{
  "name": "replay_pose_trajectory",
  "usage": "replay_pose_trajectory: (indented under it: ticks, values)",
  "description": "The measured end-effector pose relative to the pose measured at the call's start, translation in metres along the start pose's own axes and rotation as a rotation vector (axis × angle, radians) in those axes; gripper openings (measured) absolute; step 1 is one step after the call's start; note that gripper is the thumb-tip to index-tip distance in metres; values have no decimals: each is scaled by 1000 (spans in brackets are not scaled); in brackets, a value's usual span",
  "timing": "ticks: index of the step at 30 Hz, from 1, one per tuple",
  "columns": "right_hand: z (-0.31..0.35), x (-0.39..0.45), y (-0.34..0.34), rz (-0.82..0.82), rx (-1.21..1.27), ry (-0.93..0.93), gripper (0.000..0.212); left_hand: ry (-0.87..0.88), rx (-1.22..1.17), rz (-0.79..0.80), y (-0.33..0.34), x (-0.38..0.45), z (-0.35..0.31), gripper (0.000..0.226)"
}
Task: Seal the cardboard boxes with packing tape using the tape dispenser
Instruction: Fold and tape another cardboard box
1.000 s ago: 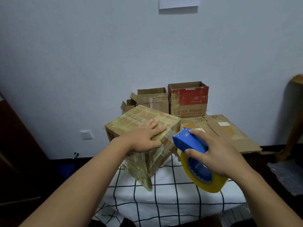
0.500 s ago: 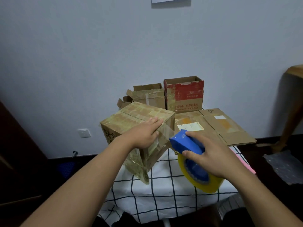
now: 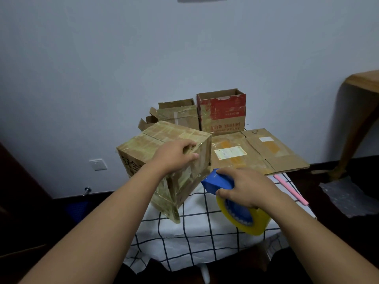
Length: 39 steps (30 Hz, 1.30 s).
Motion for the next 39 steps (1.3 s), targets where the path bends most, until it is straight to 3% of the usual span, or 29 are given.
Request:
replay_pose_trajectory:
  ticks: [10, 14, 15, 21, 26, 31, 39]
  values:
    - [42, 60, -21, 296, -37, 55, 48, -26, 32, -32, -1, 4, 2, 48]
    - [32, 56, 17, 591, -194, 147, 52, -40, 28, -12, -2, 2, 4, 48]
    - [23, 53, 23, 589, -206, 170, 54, -39, 31, -1, 0, 2, 4, 48]
    - [-12, 32, -21, 130, 17, 154, 64, -11, 95, 24, -3, 1, -8, 51]
    - [-26, 24, -25, -218, 167, 157, 64, 29, 204, 49, -13, -13, -3, 29]
    - [-25, 36, 2, -308, 224, 134, 67, -38, 248, 28, -3, -29, 23, 56]
    - [-33, 40, 28, -369, 214, 187, 68, -105, 562, -86, 6, -24, 19, 58]
Point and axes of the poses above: each hand's wrist, its own x-axis towards the middle knuckle, its own y-axis out of the palm, z = x × y, the point moved 10 cm from there along x, towards the middle knuckle, and after that the axes turned 11 degrees about z, right-handed, at the moved point
